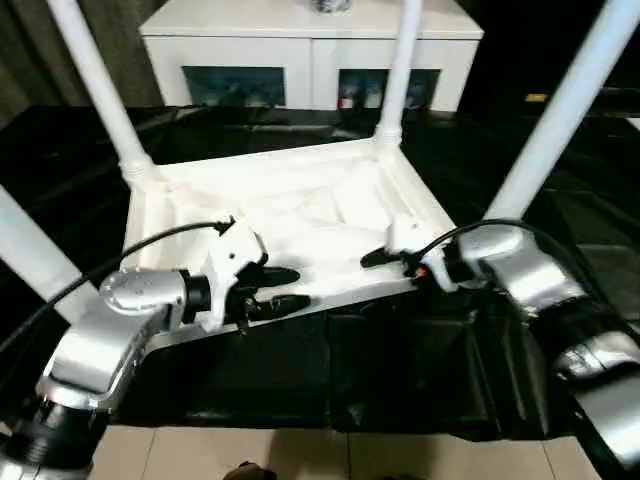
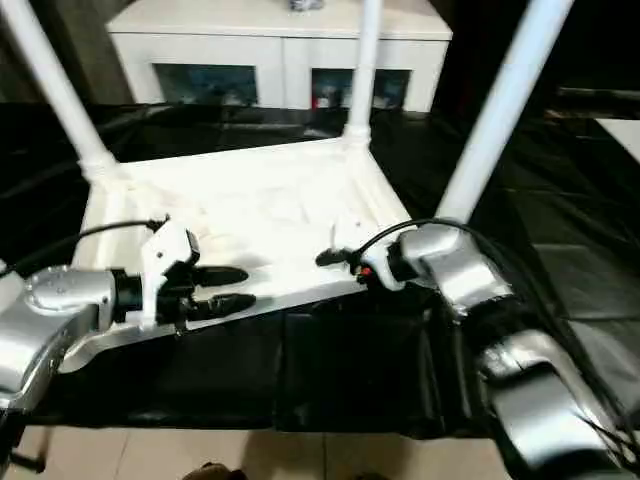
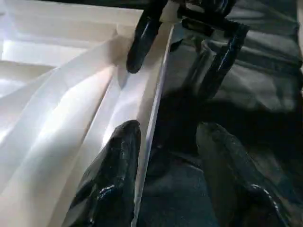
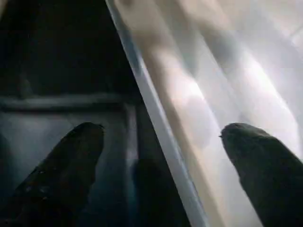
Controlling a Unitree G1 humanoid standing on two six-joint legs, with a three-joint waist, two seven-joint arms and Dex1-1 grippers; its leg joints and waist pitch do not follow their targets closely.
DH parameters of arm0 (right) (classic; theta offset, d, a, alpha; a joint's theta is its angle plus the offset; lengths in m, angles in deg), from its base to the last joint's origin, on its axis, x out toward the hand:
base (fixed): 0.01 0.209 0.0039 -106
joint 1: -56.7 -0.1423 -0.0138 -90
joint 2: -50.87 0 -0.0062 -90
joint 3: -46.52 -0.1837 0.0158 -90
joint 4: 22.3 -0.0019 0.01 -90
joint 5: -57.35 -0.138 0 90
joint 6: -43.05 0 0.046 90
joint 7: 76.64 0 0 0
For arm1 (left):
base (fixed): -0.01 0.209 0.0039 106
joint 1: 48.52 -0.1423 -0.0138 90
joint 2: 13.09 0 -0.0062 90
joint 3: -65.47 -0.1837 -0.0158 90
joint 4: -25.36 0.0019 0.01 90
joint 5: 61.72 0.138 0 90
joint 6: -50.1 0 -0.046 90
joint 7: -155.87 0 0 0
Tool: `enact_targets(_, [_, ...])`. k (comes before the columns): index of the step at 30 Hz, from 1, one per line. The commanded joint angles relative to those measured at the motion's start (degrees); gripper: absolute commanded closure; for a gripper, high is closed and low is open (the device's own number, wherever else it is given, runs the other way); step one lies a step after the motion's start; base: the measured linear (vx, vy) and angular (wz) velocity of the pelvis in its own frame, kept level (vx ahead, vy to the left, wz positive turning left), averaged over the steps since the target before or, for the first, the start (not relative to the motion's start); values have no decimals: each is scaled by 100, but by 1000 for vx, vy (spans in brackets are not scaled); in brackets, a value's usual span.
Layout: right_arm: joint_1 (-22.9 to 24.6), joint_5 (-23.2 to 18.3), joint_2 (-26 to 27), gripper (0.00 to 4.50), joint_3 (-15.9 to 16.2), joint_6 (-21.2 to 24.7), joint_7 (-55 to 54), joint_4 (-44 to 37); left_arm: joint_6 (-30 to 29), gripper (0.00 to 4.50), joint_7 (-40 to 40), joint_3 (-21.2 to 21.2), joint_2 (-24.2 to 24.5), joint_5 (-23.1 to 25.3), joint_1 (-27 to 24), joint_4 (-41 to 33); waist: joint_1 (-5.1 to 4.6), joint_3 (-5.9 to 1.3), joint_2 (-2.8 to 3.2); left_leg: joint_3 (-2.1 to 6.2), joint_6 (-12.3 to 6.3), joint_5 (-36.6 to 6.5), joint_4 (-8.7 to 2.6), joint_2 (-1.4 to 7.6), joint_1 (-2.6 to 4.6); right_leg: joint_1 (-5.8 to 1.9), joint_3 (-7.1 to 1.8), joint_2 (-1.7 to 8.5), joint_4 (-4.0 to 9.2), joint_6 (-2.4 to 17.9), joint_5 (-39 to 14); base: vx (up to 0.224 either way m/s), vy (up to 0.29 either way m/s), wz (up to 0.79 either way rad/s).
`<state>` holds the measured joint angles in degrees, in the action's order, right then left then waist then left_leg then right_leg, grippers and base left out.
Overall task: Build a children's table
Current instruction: Rotate table base
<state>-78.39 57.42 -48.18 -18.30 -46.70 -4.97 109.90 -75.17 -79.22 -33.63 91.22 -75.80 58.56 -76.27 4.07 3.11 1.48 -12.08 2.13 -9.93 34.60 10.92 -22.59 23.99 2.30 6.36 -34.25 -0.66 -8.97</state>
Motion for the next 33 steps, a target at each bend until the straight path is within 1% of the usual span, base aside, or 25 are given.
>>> enact_targets(1, [-172, 247, 93, 40, 90, -396, -139, 343, -261, 231, 186, -77, 13, -36, -89, -294, -36, -383, -48, 118, 47, -1831, -455, 191, 163, -197, -122, 129, 341, 1327, -1706, 0, 0, 0])
enact_targets(2, [-208, 289, 166, 63, 77, -512, -257, 471, -327, 231, 216, -89, 9, -24, -125, -355, -46, -380, -71, 117, 28, -1814, -457, 187, 148, -212, -120, 128, 348, 1315, -1700, 0, 0, 0])
enact_targets(5, [-254, 312, 250, 73, 54, -577, -336, 646, -385, 231, 236, -96, 3, -8, -179, -423, -78, -394, -59, 117, -43, -1692, -442, 180, 148, -219, -119, 100, 325, 1359, -1509, 0, 0, 0])
enact_targets(6, [-254, 312, 250, 90, 54, -577, -336, 646, -385, 231, 236, -96, 3, -8, -179, -423, -76, -399, -59, 118, -63, -1648, -442, 182, 149, -227, -114, 92, 316, 1382, -1417, 0, 0, 0])
enact_targets(7, [-298, 408, 291, 100, 87, -710, -419, 816, -433, 231, 254, -92, 19, -1, -226, -468, -72, -401, -56, 117, -71, -1631, -439, 182, 153, -228, -112, 91, 311, 1393, -1375, 0, 0, 0])
enact_targets(8, [-374, 484, 374, 108, 75, -851, -515, 1076, -501, 231, 311, -93, 61, 0, -283, -530, -95, -401, -79, 119, -72, -1640, -441, 184, 134, -232, -104, 96, 300, 1448, -1333, 0, 0, 0])
enact_targets(9, [-374, 484, 374, 114, 75, -851, -515, 1076, -501, 231, 311, -93, 61, 0, -283, -530, -92, -404, -70, 118, -72, -1653, -433, 183, 141, -229, -106, 102, 293, 1460, -1347, 0, 0, 0])
enact_targets(11, [-487, 592, 468, 133, 51, -1055, -634, 1398, -594, 231, 402, -95, 102, -30, -327, -613, -95, -402, -52, 119, -66, -1678, -434, 189, 149, -222, -111, 104, 293, 1465, -1356, 0, 0, 0])
enact_targets(12, [-549, 679, 526, 133, 37, -1196, -699, 1602, -657, 231, 445, -92, 152, -22, -368, -664, -104, -407, -84, 117, -60, -1702, -432, 190, 149, -223, -107, 102, 289, 1488, -1347, 0, 0, 0])
enact_targets(13, [-562, 709, 531, 144, 48, -1224, -731, 1634, -661, 231, 444, -85, 166, -21, -380, -669, -105, -397, -79, 115, -63, -1729, -433, 184, 153, -216, -109, 99, 298, 1491, -1377, 0, 0, 0])
enact_targets(15, [-590, 738, 539, 163, 57, -1258, -744, 1689, -666, 231, 434, -71, 197, -15, -398, -674, -102, -395, -81, 118, -58, -1765, -437, 187, 159, -224, -111, 96, 301, 1453, -1397, 0, 0, 0])
enact_targets(16, [-603, 742, 542, 163, 52, -1259, -760, 1709, -670, 231, 430, -68, 205, -15, -401, -676, -96, -393, -85, 112, -63, -1772, -435, 187, 169, -215, -111, 87, 305, 1456, -1389, 0, 0, 0])
enact_targets(17, [-618, 748, 545, 187, 46, -1258, -789, 1729, -673, 231, 426, -64, 212, -17, -403, -676, -94, -395, -83, 113, -65, -1764, -434, 186, 168, -216, -112, 86, 297, 1459, -1374, 0, 0, 0])
enact_targets(18, [-676, 765, 563, 187, 23, -1276, -845, 1825, -678, 231, 422, -61, 232, -19, -409, -682, -91, -396, -72, 116, -60, -1762, -439, 188, 165, -219, -111, 86, 290, 1462, -1346, 0, 0, 0])
enact_targets(20, [-722, 779, 588, 194, -13, -1304, -914, 1919, -685, 231, 424, -61, 246, -26, -420, -696, -97, -396, -69, 118, -45, -1799, -438, 188, 168, -214, -109, 85, 287, 1475, -1347, 0, 0, 0])
enact_targets(21, [-747, 772, 609, 211, -50, -1306, -965, 1976, -691, 231, 425, -62, 255, -30, -425, -706, -99, -387, -75, 117, -37, -1873, -440, 186, 165, -212, -110, 87, 296, 1478, -1407, 0, 0, 0])
enact_targets(22, [-800, 786, 655, 211, -118, -1365, -1040, 2135, -718, 231, 432, -71, 277, -52, -426, -738, -99, -386, -93, 120, -23, -1905, -443, 188, 164, -215, -113, 93, 299, 1456, -1465, 0, 0, 0])
enact_targets(23, [-813, 793, 665, 232, -134, -1379, -1065, 2175, -727, 231, 434, -73, 282, -59, -425, -748, -98, -390, -85, 123, -9, -1923, -437, 190, 168, -209, -117, 103, 294, 1464, -1495, 0, 0, 0])
enact_targets(26, [-856, 866, 704, 249, -193, -1407, -1246, 2359, -743, 231, 463, -82, 301, -75, -420, -770, -100, -370, -82, 131, 43, -2071, -450, 187, 168, -202, -116, 104, 320, 1400, -1727, 0, 0, 0])
enact_targets(27, [-871, 887, 710, 261, -220, -1386, -1357, 2414, -744, 231, 480, -86, 307, -71, -425, -772, -102, -370, -68, 136, 69, -2110, -452, 186, 173, -195, -115, 104, 323, 1382, -1780, 0, 0, 0])
enact_targets(28, [-905, 913, 706, 261, -249, -1353, -1534, 2494, -744, 231, 489, -88, 312, -75, -429, -778, -107, -369, -73, 136, 97, -2155, -452, 184, 180, -187, -116, 100, 331, 1363, -1808, 0, 0, 0])
enact_targets(30, [-946, 929, 684, 294, -283, -1305, -1694, 2581, -739, 231, 497, -88, 311, -83, -436, -784, -110, -366, -82, 142, 127, -2207, -457, 182, 178, -186, -112, 101, 334, 1337, -1882, 0, 0, 0])
enact_targets(31, [-946, 929, 684, 294, -283, -1305, -1694, 2581, -739, 231, 497, -88, 311, -83, -436, -784, -112, -366, -79, 143, 132, -2287, -456, 183, 187, -176, -111, 95, 339, 1311, -1947, 0, 0, 0])
enact_targets(32, [-960, 928, 664, 304, -305, -1275, -1755, 2607, -732, 231, 501, -86, 311, -81, -442, -786, -107, -364, -70, 142, 136, -2318, -454, 184, 194, -169, -113, 97, 347, 1299, -1978, 0, 0, 0])
enact_targets(33, [-988, 912, 618, 311, -371, -1205, -1899, 2681, -717, 231, 509, -90, 306, -79, -457, -789, -99, -364, -77, 137, 139, -2328, -451, 185, 205, -156, -118, 98, 356, 1298, -1974, 0, 0, 0])
